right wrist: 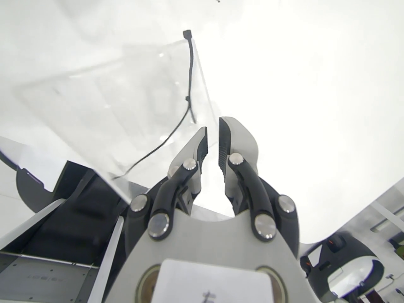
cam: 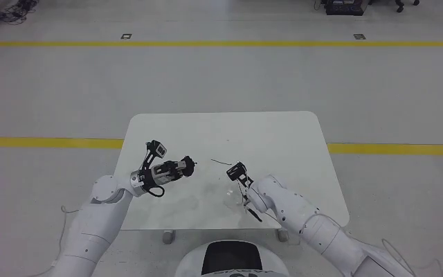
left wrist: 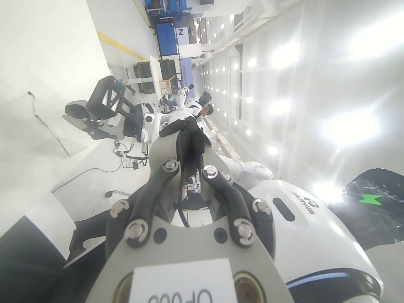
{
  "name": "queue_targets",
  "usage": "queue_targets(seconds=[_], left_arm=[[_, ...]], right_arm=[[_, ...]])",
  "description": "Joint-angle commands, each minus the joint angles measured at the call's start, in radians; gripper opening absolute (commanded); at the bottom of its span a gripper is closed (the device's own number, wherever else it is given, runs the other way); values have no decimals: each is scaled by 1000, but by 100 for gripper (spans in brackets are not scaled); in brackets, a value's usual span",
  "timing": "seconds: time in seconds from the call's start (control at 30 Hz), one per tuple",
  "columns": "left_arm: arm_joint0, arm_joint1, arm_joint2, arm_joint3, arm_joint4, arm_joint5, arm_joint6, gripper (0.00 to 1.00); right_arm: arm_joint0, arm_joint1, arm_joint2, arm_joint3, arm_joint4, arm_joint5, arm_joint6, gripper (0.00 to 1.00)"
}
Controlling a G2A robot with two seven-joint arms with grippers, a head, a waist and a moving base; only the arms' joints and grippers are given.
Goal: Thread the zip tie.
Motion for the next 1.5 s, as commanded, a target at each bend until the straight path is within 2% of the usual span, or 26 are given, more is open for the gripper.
queue_targets(seconds=[0.0, 0.27, 0.43, 0.6, 0.77, 1.0, 1.47], left_arm=[[0, 0, 0, 0, 0, 0, 0, 0], [0, 0, 0, 0, 0, 0, 0, 0], [0, 0, 0, 0, 0, 0, 0, 0], [0, 0, 0, 0, 0, 0, 0, 0], [0, 0, 0, 0, 0, 0, 0, 0], [0, 0, 0, 0, 0, 0, 0, 0], [0, 0, 0, 0, 0, 0, 0, 0]], right_arm=[[0, -3, 2, 5, -5, 2, -10, 12], [-28, -4, 17, -43, -40, -3, -33, 16], [-56, 1, 35, -91, -52, -43, -60, 18], [-55, -4, 35, -93, -52, -80, -79, 20], [-32, -20, 22, -45, -20, -139, -131, 21], [-1, -44, -2, 21, 15, -189, -164, 22], [48, -90, -39, 149, 33, -197, -179, 20]])
